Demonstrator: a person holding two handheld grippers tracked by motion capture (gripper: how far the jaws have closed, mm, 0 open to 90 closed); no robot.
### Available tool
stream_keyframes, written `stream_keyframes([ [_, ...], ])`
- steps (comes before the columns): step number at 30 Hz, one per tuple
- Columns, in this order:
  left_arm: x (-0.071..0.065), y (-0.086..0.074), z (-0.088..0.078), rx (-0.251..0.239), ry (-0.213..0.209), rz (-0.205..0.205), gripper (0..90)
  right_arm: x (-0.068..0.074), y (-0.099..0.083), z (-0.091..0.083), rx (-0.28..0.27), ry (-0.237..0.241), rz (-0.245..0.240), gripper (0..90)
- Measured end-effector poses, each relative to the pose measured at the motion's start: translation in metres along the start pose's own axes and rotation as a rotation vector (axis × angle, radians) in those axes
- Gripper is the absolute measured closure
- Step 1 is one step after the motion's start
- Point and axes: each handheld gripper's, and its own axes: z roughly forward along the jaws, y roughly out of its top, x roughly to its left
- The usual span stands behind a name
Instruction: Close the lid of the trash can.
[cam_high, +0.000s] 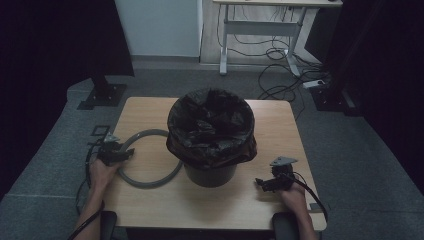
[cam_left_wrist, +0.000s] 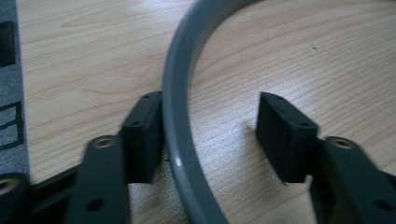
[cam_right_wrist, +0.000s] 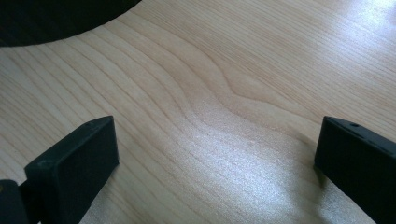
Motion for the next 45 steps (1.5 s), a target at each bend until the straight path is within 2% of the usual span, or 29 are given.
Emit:
stream_keyframes([
  [3, 0.002, 0.001, -0.001, 0.002, 0.011, -0.017, 54.9, 0.0, 0.0, 0.0, 0.0, 0.0, 0.0, 0.0],
  [8, 0.003, 0.004, -0.001, 0.019, 0.037, -0.047, 67.0, 0.0, 0.0, 0.0, 0.0, 0.0, 0.0, 0.0],
  [10, 0.003, 0.006, -0.001, 0.029, 0.043, -0.047, 75.5, 0.0, 0.0, 0.0, 0.0, 0.0, -0.001, 0.0],
  [14, 0.001, 0.01, 0.0, 0.052, 0.053, -0.058, 77.4, 0.0, 0.0, 0.0, 0.0, 0.0, 0.0, 0.0],
  [16, 0.003, 0.01, 0.0, 0.054, 0.043, -0.064, 77.6, 0.0, 0.0, 0.0, 0.0, 0.0, 0.0, 0.0],
  [23, 0.011, 0.014, 0.0, 0.075, -0.004, -0.132, 78.6, 0.0, 0.0, 0.0, 0.0, 0.0, 0.0, 0.0],
  [28, 0.014, 0.017, -0.003, 0.09, -0.021, -0.149, 78.8, 0.0, 0.0, 0.0, 0.0, 0.0, 0.0, 0.0],
  [36, 0.023, 0.027, -0.018, 0.099, -0.051, -0.177, 79.1, 0.0, 0.0, 0.0, 0.001, 0.0, 0.001, 0.0],
  [41, 0.031, 0.034, -0.029, 0.099, -0.097, -0.213, 79.1, 0.0, 0.0, 0.0, 0.0, 0.0, -0.001, 0.0],
  [45, 0.036, 0.042, -0.04, 0.101, -0.122, -0.226, 79.1, 0.0, 0.0, 0.0, 0.002, 0.0, -0.001, 0.0],
])
